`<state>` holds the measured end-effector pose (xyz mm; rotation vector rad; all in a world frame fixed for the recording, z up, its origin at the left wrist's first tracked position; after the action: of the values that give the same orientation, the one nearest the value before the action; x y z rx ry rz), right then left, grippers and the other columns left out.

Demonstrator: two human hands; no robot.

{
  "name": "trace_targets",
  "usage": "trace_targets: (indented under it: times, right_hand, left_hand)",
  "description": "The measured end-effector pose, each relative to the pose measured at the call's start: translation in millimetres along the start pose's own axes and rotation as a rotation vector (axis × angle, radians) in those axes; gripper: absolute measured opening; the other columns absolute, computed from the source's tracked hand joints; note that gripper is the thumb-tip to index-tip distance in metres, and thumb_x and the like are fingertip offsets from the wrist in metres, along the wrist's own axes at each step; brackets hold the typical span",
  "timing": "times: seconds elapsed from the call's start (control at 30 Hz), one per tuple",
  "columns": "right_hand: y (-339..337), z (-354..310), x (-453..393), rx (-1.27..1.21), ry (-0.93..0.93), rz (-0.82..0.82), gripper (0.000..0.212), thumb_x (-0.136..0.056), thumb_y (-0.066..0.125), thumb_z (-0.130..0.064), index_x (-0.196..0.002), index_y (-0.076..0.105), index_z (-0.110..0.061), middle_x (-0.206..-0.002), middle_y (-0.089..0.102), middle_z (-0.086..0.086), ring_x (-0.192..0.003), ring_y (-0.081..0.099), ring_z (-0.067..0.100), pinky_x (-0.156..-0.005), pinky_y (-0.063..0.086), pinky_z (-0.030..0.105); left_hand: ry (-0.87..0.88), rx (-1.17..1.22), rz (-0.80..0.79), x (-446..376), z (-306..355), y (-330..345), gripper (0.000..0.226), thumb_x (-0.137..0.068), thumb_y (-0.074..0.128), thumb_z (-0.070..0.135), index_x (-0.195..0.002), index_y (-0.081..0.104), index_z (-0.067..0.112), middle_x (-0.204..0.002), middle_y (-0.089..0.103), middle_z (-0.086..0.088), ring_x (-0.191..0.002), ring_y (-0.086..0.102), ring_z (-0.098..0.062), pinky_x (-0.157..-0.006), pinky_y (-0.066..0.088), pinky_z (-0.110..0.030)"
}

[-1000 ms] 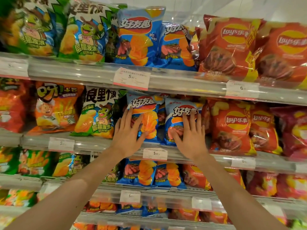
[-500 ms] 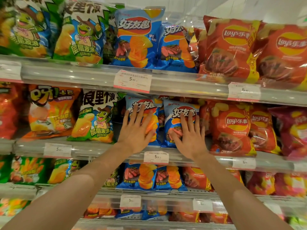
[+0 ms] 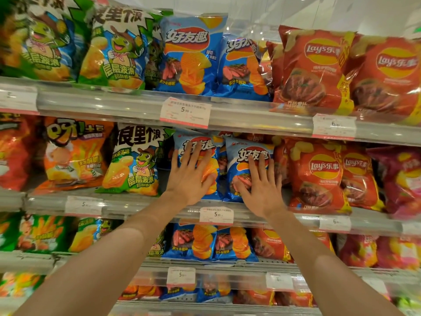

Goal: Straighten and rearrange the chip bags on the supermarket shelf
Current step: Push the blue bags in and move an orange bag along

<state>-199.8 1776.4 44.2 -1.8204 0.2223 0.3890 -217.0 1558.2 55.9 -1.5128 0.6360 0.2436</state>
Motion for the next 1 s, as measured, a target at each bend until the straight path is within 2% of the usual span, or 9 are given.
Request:
trace_targets:
  times: [0.17,0.3,0.47,0.6,0.73,0.8,0.87,0.93,1.0]
  right_hand:
    - [-9.2,2.4,6.3,-0.112,-0.014,0.06,0.084,-0.096,0.023,-0.073,-0.162,-0.003,-0.029,-0.17,-0.012,-0.003,-0.155,-0.02,0.022,-0.124,-0.005,0.059]
    - [-14.1,1.0,31.4,-0.215,0.009,0.148,0.08,-0.098,0.031,-0.067,-0.162,0.007,-0.024,-0.171,-0.002,-0.001,-0.157,-0.009,0.021,-0.125,-0.001,0.056]
    - [6.5,-5.0,91.5,-0.364,-0.04,0.198,0.079,-0.097,0.03,-0.069,-0.161,0.018,-0.025,-0.171,0.004,-0.003,-0.156,-0.008,0.013,-0.127,0.0,0.045]
    - [36.3,-7.0,139.8,-0.381,-0.063,0.226,0.076,-0.097,0.034,-0.064,-0.157,0.033,-0.017,-0.171,0.009,0.0,-0.157,-0.002,0.016,-0.126,0.009,0.051]
    - [63.6,-2.5,176.9,-0.493,-0.019,0.148,0.072,-0.098,0.036,-0.063,-0.157,0.034,-0.022,-0.17,0.009,-0.005,-0.156,0.001,0.008,-0.125,0.016,0.043]
    - [76.6,1.5,191.9,-0.533,0.041,0.085,0.069,-0.097,0.036,-0.064,-0.155,0.033,-0.028,-0.168,0.018,-0.004,-0.154,0.016,0.01,-0.12,0.029,0.046]
    - [88.3,2.4,205.0,-0.545,0.119,0.002,0.07,-0.096,0.031,-0.07,-0.154,0.032,-0.03,-0.162,0.032,-0.001,-0.146,0.038,0.023,-0.112,0.041,0.05]
    - [99.4,-0.6,215.1,-0.537,0.191,-0.09,0.072,-0.097,0.03,-0.069,-0.155,0.031,-0.027,-0.155,0.043,0.003,-0.137,0.049,0.026,-0.108,0.045,0.042]
    - [106.2,-6.6,223.3,-0.513,0.217,-0.116,0.067,-0.1,0.037,-0.061,-0.155,0.033,-0.023,-0.145,0.052,0.003,-0.122,0.059,0.022,-0.093,0.045,0.031]
  left_hand:
    - [-0.08,0.135,-0.008,13.9,-0.2,-11.4,0.071,-0.1,0.022,0.063,-0.16,0.002,0.031,-0.168,-0.009,-0.004,-0.153,-0.015,-0.026,-0.121,-0.008,-0.055]
    - [-0.138,0.351,0.092,55.1,-4.6,-13.6,0.07,-0.098,0.036,0.06,-0.158,0.022,0.027,-0.168,0.009,-0.001,-0.155,0.002,-0.023,-0.124,0.005,-0.051]
    - [-0.164,0.545,0.147,122.4,2.2,-7.7,0.063,-0.097,0.037,0.052,-0.154,0.035,0.024,-0.165,0.023,0.001,-0.153,0.015,-0.021,-0.124,0.016,-0.047]
    - [-0.199,0.593,0.206,170.3,8.5,0.6,0.052,-0.099,0.054,0.037,-0.147,0.047,0.018,-0.16,0.035,-0.003,-0.151,0.024,-0.023,-0.119,0.029,-0.05]
    - [-0.383,0.689,0.091,210.9,9.5,8.8,0.056,-0.101,0.054,0.042,-0.152,0.039,0.024,-0.16,0.029,0.01,-0.149,0.018,-0.004,-0.12,0.026,-0.038]
    - [-0.478,0.736,0.014,230.7,6.3,14.6,0.06,-0.099,0.052,0.045,-0.154,0.035,0.029,-0.158,0.027,0.014,-0.147,0.017,-0.002,-0.12,0.027,-0.039]
    - [-0.527,0.773,-0.019,247.9,-0.5,19.7,0.058,-0.098,0.055,0.041,-0.152,0.036,0.034,-0.157,0.031,0.011,-0.149,0.025,-0.013,-0.118,0.031,-0.045]
    - [-0.562,0.817,-0.035,260.4,-8.9,24.0,0.056,-0.098,0.058,0.039,-0.148,0.035,0.045,-0.158,0.034,0.009,-0.146,0.032,-0.017,-0.116,0.035,-0.049]
    - [-0.576,0.858,-0.045,269.6,-18.3,28.2,0.054,-0.097,0.06,0.036,-0.144,0.037,0.05,-0.154,0.038,0.014,-0.134,0.044,-0.005,-0.109,0.043,-0.044]
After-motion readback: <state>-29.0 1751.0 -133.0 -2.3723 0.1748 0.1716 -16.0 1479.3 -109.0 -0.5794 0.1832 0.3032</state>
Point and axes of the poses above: each hand's wrist, its own x-axis away from the middle knuckle, its own y-axis out of the palm, z = x × y, the point moved 4 cm from there along -x, towards the middle knuckle
